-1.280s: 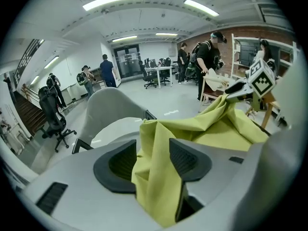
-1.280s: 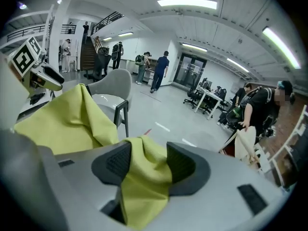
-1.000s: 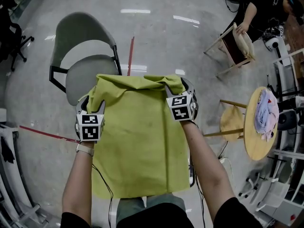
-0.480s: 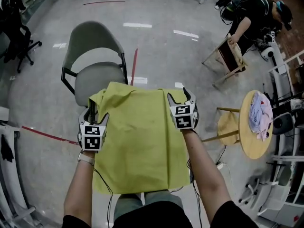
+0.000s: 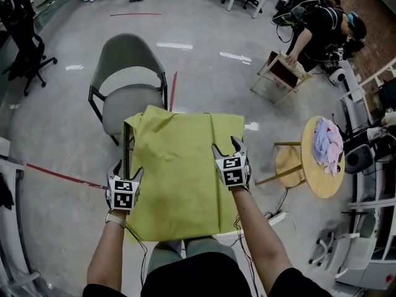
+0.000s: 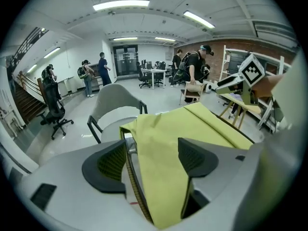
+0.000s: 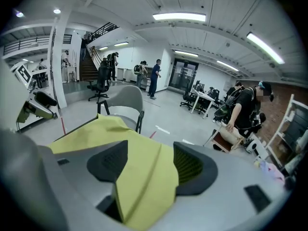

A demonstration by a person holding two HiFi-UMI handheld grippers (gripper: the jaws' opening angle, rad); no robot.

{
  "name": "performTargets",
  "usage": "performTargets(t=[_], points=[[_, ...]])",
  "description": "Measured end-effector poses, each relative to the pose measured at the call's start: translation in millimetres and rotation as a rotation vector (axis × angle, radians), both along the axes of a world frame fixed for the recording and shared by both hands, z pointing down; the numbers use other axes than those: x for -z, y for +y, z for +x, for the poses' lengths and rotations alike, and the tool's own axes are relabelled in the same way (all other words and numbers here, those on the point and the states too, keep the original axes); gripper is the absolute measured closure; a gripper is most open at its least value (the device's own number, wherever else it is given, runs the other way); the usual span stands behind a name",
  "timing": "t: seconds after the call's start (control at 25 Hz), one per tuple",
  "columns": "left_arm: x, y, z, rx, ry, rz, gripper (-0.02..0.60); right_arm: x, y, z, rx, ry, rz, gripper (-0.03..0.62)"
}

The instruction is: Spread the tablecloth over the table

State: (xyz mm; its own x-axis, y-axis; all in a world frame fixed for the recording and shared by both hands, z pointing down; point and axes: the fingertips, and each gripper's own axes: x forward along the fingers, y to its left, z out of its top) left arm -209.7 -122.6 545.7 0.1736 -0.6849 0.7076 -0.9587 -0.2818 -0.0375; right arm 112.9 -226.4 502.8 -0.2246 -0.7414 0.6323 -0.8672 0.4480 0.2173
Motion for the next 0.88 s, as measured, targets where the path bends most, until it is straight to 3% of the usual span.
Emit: performTargets(t=[0.28,0.52,0.88], points=[[-30,66,3,0.0,0.059,-0.056,0.245,-22,85,-22,0.024,0.001,-0.08,0.309],[-59,114,2,-0.027,0.057,-0.125,0.245,-32,148,-51,0.056,-0.016,-0.127,0.309],[-114,166,-12,0.026,0.087,-0.229,0.245,-60,223,-84,0.15,-0.03,-0.23,0.309]])
